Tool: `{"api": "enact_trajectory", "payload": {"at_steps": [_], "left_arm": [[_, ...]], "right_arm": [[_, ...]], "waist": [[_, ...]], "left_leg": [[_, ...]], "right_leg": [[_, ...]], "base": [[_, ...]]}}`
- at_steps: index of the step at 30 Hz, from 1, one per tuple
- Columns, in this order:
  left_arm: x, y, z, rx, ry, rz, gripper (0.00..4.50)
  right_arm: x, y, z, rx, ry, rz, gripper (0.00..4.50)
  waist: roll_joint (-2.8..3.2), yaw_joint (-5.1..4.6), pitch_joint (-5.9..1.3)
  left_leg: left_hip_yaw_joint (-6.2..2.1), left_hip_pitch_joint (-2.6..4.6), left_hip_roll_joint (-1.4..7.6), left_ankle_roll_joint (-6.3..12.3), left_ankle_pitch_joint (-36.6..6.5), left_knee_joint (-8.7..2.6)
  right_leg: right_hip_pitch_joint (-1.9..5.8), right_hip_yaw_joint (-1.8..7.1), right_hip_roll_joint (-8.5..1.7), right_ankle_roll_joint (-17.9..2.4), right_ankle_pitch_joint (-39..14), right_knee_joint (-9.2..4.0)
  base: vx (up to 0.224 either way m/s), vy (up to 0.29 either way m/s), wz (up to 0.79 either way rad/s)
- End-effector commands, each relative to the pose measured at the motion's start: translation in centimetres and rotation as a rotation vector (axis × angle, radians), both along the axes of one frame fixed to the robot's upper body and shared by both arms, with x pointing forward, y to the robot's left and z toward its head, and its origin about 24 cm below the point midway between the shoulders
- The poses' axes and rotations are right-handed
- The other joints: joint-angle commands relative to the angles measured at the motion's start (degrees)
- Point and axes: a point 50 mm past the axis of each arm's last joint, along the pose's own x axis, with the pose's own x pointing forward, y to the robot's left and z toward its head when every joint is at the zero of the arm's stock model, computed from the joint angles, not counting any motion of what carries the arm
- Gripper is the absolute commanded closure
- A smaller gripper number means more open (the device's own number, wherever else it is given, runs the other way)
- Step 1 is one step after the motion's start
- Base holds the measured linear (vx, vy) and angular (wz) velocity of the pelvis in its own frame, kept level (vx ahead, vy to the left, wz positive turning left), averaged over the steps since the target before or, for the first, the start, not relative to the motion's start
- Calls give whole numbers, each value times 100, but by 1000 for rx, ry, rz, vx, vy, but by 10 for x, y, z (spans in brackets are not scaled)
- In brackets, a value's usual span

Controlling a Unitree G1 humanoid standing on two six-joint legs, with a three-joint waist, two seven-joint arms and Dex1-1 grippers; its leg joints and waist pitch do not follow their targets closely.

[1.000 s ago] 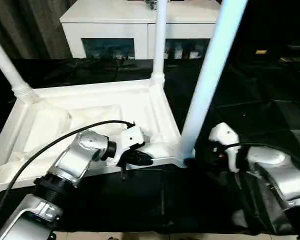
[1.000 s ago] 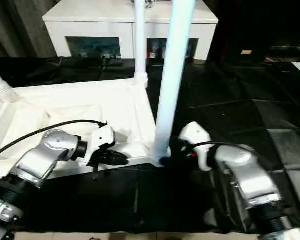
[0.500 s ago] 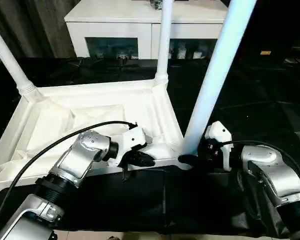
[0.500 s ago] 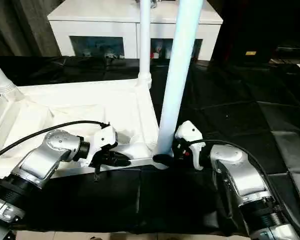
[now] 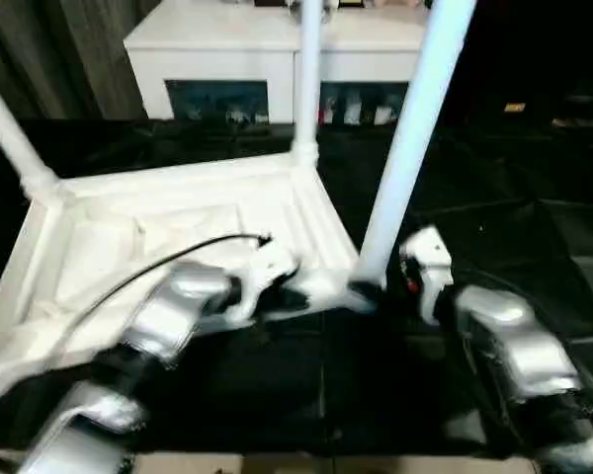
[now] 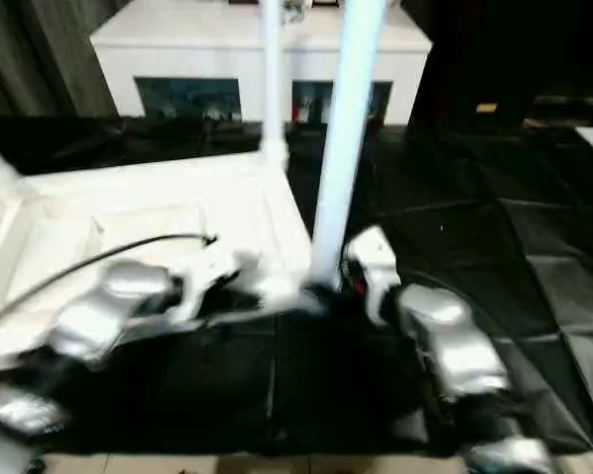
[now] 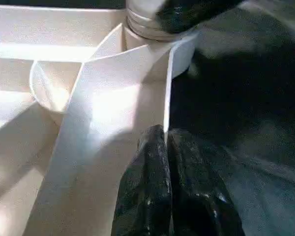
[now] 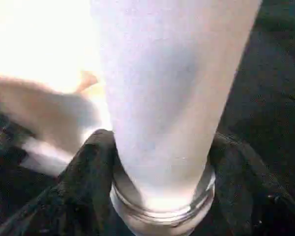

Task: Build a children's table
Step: Rotate leg to tighten

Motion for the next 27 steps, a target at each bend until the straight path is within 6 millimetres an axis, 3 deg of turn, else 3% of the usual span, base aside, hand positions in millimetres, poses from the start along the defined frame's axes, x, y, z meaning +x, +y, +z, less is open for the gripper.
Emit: {"api": "enact_trajectory", "payload": {"at_steps": [1,2,5,10,14,15,18,19,21,24,25,27], "left_arm": [[11,-5,-1,3,-21,158,450],[16,-12,0,-9,-32,229,450],[26,-25,5,-42,-98,348,450],[29,-37,7,-54,-125,332,450],[28,-32,8,-49,-136,282,450],[28,-30,8,-53,-137,272,450],[27,-26,7,-49,-140,252,450],[25,-22,5,-34,-139,219,450],[22,-19,4,-22,-133,191,450],[18,-13,3,-16,-134,121,450],[17,-11,3,-16,-131,106,450],[13,-5,2,-4,-104,69,450]], "right_arm": [[-2,-9,-26,-47,129,-223,196],[2,-7,-28,-30,135,-346,196],[10,-1,-30,23,152,-556,196],[22,15,-23,23,128,-603,203],[27,17,-10,20,32,-533,206],[28,17,-3,25,-16,-494,153],[27,12,5,11,-88,-451,131],[26,3,10,0,-113,-452,131],[25,-6,14,-27,-137,-437,98],[22,-21,25,-43,-178,-341,74],[21,-25,28,-66,-198,-295,74],[15,-33,34,-79,-209,-159,74]], "waist": [[-57,-50,-266],[-28,-76,-270],[-26,-108,-279],[-28,-142,-313],[-41,-104,-335],[-41,-97,-338],[-48,-60,-344],[-41,-83,-355],[-25,-71,-385],[25,-36,-417],[15,-25,-438],[20,19,-412]], "left_leg": [[-188,107,268,-230,-2118,-533],[-184,164,248,-274,-2291,-515],[-198,160,218,-275,-2375,-521],[-222,67,202,-173,-2239,-537],[-177,33,221,28,-1781,-512],[-174,32,225,51,-1706,-509],[-159,15,229,162,-1447,-489],[-183,-50,225,243,-1205,-494],[-156,10,241,344,-954,-444],[-133,18,250,566,-538,-390],[-126,5,252,673,-320,-355],[-111,1,269,823,-295,-350]], "right_leg": [[123,111,-229,-1058,-2442,-433],[53,109,-223,-988,-2615,-481],[31,98,-206,-861,-2670,-528],[88,94,-215,-765,-2389,-504],[130,122,-231,-1016,-1696,-433],[137,124,-230,-1053,-1596,-421],[169,126,-236,-1143,-1338,-387],[238,111,-240,-1182,-1089,-338],[209,111,-234,-1321,-652,-299],[229,96,-229,-1611,31,-218],[243,83,-217,-1704,414,-175],[240,72,-235,-1784,518,-177]], "base": [[0,0,0],[0,0,0],[0,0,0],[0,0,0],[0,0,0],[0,0,0],[0,0,0],[0,0,0],[0,0,0],[0,0,0],[0,0,0],[0,0,0]]}}
